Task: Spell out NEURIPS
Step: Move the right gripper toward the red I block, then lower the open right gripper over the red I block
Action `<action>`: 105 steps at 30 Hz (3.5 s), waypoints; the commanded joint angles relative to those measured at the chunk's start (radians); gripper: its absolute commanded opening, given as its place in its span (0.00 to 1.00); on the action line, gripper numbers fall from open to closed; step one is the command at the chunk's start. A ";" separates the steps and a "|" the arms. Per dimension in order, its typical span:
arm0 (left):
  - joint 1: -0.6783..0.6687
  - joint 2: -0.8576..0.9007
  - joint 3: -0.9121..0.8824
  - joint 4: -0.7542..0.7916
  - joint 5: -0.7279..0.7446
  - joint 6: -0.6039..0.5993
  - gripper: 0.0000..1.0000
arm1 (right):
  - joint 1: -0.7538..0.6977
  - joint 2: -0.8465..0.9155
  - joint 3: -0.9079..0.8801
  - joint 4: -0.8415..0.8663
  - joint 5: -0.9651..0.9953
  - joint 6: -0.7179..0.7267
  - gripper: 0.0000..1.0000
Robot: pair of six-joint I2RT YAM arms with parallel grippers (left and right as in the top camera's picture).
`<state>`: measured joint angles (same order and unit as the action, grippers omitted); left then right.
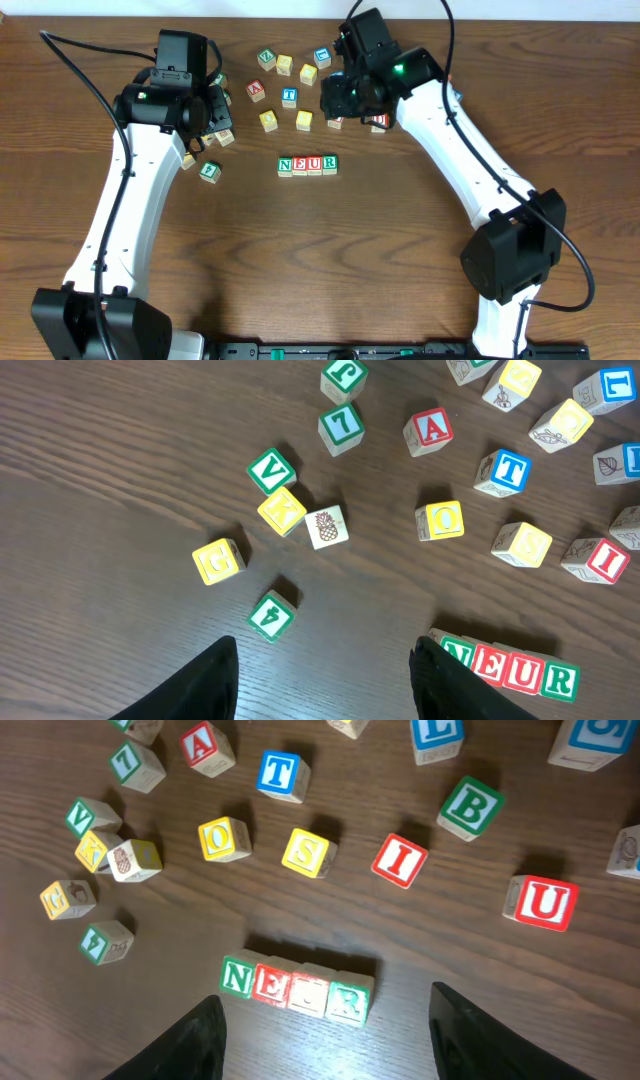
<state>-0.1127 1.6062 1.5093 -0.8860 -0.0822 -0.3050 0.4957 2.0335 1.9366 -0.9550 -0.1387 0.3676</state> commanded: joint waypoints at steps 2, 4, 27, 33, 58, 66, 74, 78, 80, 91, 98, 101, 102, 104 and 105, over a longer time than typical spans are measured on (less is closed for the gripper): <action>0.005 -0.018 0.011 -0.003 -0.016 0.024 0.54 | 0.005 -0.019 0.025 0.001 0.005 0.014 0.60; 0.005 -0.018 0.011 -0.005 -0.016 0.024 0.54 | 0.006 -0.019 0.025 0.000 0.005 0.014 0.60; 0.005 -0.018 0.001 -0.022 -0.016 0.024 0.54 | 0.009 -0.019 0.024 -0.007 0.035 0.067 0.59; 0.005 -0.018 0.000 -0.010 -0.016 0.024 0.54 | 0.009 -0.019 0.024 -0.017 0.035 0.064 0.60; 0.005 -0.018 0.000 -0.003 -0.016 0.024 0.55 | 0.009 -0.019 0.059 0.017 0.121 0.009 0.59; 0.005 -0.018 0.000 -0.004 -0.016 0.024 0.55 | 0.010 0.052 0.059 0.073 0.141 0.047 0.57; 0.005 -0.018 0.000 -0.023 -0.016 0.024 0.55 | 0.010 0.157 0.059 0.098 0.160 0.132 0.53; 0.005 -0.018 0.000 -0.022 -0.016 0.024 0.55 | 0.010 0.177 0.059 0.100 0.164 0.154 0.52; 0.005 -0.018 0.000 -0.022 -0.016 0.024 0.55 | 0.010 0.188 0.059 0.102 0.167 0.160 0.52; 0.005 -0.018 0.000 -0.022 -0.016 0.024 0.55 | 0.010 0.273 0.059 0.116 0.166 0.183 0.51; 0.005 -0.018 0.000 -0.022 -0.016 0.024 0.55 | 0.010 0.302 0.059 0.139 0.178 0.186 0.50; 0.005 -0.018 0.000 -0.022 -0.016 0.024 0.55 | 0.010 0.315 0.059 0.141 0.186 0.186 0.49; 0.005 -0.018 0.000 -0.022 -0.016 0.024 0.55 | 0.010 0.320 0.059 0.143 0.186 0.186 0.49; 0.005 -0.018 0.000 -0.022 -0.016 0.024 0.55 | 0.010 0.327 0.059 0.148 0.186 0.187 0.48; 0.005 -0.018 0.000 -0.022 -0.016 0.024 0.55 | 0.010 0.332 0.059 0.152 0.186 0.187 0.48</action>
<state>-0.1127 1.6062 1.5093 -0.9062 -0.0822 -0.2901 0.4961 2.3341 1.9831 -0.8085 0.0269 0.5415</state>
